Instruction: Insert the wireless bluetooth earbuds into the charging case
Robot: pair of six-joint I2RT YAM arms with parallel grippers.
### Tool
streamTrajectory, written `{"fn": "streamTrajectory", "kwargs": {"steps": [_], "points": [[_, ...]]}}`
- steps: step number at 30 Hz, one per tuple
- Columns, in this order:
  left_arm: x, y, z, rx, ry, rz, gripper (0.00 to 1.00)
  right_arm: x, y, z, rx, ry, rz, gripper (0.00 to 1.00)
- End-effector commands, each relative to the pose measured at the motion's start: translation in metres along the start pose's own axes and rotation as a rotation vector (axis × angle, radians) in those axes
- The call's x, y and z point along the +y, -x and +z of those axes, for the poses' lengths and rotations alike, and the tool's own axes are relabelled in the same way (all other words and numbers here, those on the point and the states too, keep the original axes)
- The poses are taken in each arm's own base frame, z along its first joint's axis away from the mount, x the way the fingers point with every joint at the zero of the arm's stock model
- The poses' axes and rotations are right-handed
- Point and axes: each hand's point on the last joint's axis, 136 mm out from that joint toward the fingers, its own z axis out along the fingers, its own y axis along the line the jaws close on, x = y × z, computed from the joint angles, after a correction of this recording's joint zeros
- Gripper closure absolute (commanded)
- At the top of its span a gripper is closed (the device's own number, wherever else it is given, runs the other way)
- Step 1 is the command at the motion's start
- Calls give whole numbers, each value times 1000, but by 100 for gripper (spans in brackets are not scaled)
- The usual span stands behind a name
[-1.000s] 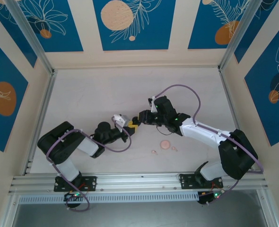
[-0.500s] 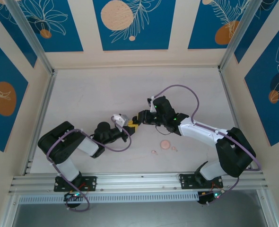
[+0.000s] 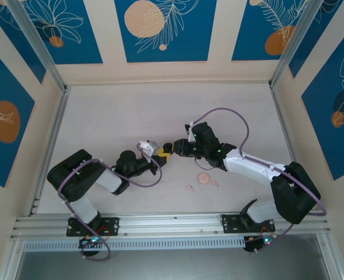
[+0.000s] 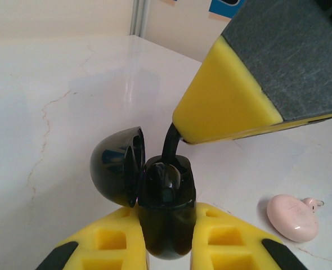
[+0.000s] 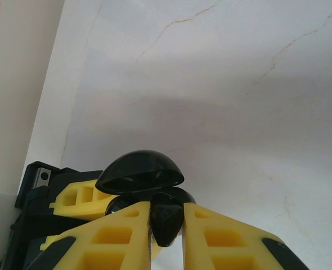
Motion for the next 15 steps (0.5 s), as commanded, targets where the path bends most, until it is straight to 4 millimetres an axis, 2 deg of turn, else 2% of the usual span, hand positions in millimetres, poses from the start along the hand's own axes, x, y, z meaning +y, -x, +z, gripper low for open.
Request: {"fn": "streamTrajectory", "kwargs": {"steps": [1, 8, 15], "points": [[-6, 20, 4, -72, -21, 11, 92, 2, -8, 2, 27, 22, -15, 81], [-11, 21, 4, -77, -48, 12, 92, 11, -3, 7, 37, 58, -28, 81], [-15, 20, 2, -76, -65, 28, 92, 9, -10, 10, 95, 77, -17, 81]]}}
